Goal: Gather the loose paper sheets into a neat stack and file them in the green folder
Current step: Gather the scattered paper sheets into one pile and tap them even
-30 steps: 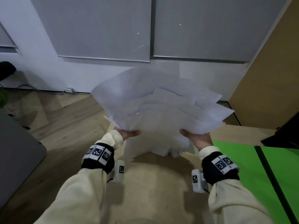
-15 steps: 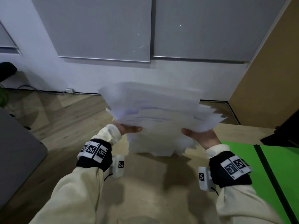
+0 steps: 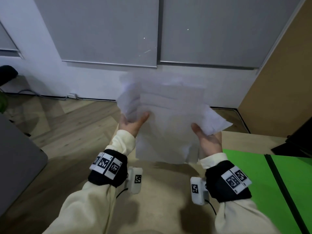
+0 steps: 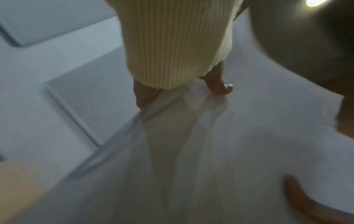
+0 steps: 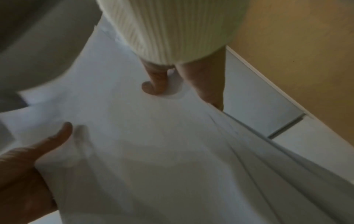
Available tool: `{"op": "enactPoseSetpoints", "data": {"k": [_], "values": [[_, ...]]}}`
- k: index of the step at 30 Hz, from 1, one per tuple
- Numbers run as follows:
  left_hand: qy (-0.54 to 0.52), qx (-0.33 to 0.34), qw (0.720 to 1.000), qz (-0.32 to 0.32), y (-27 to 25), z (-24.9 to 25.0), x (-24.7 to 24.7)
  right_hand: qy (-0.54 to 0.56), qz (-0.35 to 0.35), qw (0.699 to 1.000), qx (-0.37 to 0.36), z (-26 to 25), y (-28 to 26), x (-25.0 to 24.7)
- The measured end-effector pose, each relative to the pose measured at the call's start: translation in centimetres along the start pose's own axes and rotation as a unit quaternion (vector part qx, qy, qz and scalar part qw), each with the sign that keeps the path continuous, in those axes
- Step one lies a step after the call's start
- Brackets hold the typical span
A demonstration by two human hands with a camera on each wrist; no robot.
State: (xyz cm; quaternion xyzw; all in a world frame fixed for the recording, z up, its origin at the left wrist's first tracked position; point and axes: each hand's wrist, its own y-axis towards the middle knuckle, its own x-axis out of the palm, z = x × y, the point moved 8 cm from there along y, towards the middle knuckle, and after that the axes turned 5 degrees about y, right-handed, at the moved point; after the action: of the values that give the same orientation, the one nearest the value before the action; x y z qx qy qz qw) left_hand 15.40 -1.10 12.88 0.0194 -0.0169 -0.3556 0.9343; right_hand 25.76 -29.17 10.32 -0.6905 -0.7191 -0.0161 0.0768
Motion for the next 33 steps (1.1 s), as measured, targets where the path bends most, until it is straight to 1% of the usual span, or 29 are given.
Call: {"op": "enactPoseSetpoints", "data": {"k": [1,2,3,5,7,9,11,14,16,18,19,21,22,23,25,26,27,29,30,32,33], "values": [[0.006,0.004,1.000,0.006,-0.1,0.3,0.0,0.031,0.002,0.999,-0.011,-0.6,-0.2,-0.1],[0.031,0.002,0.999,0.008,-0.2,0.3,0.1,0.056,-0.011,0.998,-0.024,-1.1,-0.4,-0.1],[0.053,-0.004,0.999,0.007,-0.4,-0.1,0.0,0.062,-0.018,0.997,-0.034,-1.3,-0.7,-0.1],[0.065,-0.031,0.997,-0.002,-1.0,-1.5,0.0,0.031,-0.032,0.999,-0.014,0.2,-0.8,-0.1],[0.104,-0.069,0.992,-0.024,-2.0,-3.2,0.0,0.014,-0.051,0.999,0.003,2.4,-0.9,-0.1],[0.151,-0.077,0.985,-0.040,-2.5,-4.0,-0.1,-0.011,-0.077,0.997,0.001,3.7,-0.9,0.4],[0.131,-0.069,0.989,-0.013,-2.2,-3.6,-0.7,-0.009,-0.093,0.996,-0.012,3.7,-0.7,0.9],[0.108,-0.052,0.992,0.026,-1.6,-1.4,-1.8,0.010,-0.102,0.994,-0.024,2.5,-0.4,1.2],[0.100,-0.030,0.994,0.029,-1.0,-0.8,-2.0,0.025,-0.123,0.992,-0.028,1.8,-0.5,1.6],[0.099,-0.023,0.994,0.029,-1.4,-0.6,-2.0,0.018,-0.140,0.990,-0.010,2.7,-0.5,1.4],[0.092,-0.034,0.995,0.026,-1.9,-1.1,-1.8,0.001,-0.143,0.990,0.004,3.5,-0.6,1.1],[0.079,-0.071,0.994,0.022,-2.9,-2.7,-1.6,-0.040,-0.171,0.984,0.011,4.9,-1.0,1.2],[0.075,-0.087,0.993,0.015,-3.3,-3.7,-1.5,-0.063,-0.172,0.983,0.006,5.4,-1.0,1.2],[0.064,-0.096,0.993,0.012,-3.7,-4.2,-1.4,-0.069,-0.151,0.986,0.001,5.5,-1.0,1.1],[0.034,-0.075,0.996,0.025,-4.1,-3.0,-1.1,-0.027,-0.087,0.996,-0.013,4.5,-1.2,0.8],[0.023,-0.057,0.998,0.029,-4.2,-1.8,-1.0,-0.005,-0.064,0.998,-0.026,3.4,-1.3,0.7],[0.020,-0.034,0.999,0.031,-4.0,-0.7,-0.8,0.013,-0.056,0.998,-0.040,2.2,-1.4,0.7],[0.000,0.013,0.999,0.046,-4.1,1.2,-0.7,0.049,-0.079,0.992,-0.079,-0.2,-1.6,1.0],[-0.020,0.025,0.998,0.061,-4.5,1.8,-0.9,0.064,-0.100,0.988,-0.099,-1.1,-1.8,1.2],[-0.045,0.040,0.995,0.083,-5.0,2.2,-1.3,0.060,-0.137,0.980,-0.132,-2.2,-2.3,1.5],[-0.049,0.046,0.994,0.088,-5.3,2.2,-1.4,0.044,-0.145,0.979,-0.133,-1.8,-2.4,1.4]]}}
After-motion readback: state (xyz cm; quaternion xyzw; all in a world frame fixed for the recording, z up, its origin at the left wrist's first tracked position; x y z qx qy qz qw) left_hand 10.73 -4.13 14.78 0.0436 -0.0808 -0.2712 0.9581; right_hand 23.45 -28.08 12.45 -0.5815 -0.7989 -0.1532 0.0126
